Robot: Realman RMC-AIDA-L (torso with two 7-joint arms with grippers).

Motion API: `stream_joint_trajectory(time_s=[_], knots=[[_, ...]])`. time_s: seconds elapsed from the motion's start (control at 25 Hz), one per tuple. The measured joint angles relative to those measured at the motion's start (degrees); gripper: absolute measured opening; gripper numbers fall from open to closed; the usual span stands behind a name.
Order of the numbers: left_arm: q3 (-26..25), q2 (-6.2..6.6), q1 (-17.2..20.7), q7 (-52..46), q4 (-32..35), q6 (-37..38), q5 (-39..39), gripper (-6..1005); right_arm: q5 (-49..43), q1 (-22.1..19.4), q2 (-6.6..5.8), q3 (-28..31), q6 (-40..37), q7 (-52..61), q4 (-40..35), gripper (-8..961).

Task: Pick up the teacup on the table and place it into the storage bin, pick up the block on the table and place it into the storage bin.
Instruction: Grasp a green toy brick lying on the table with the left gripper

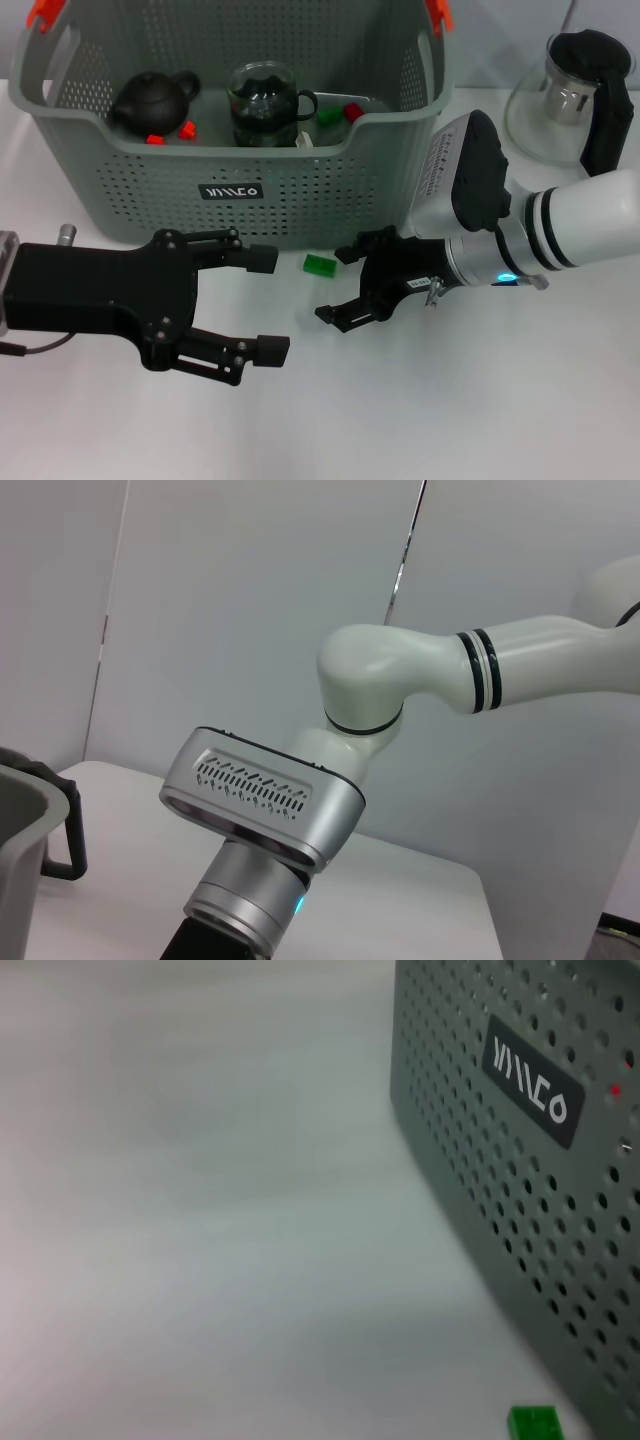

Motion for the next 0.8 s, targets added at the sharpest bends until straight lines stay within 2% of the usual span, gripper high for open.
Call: stream_joint_trajectory(time_s=[0.8], knots=[[0.0,0.00,-0.1,0.0,-0.1,-0.4,0.0,966,2.7,-0.4,0.00,-2.7,3.3,0.0,0.0,911]])
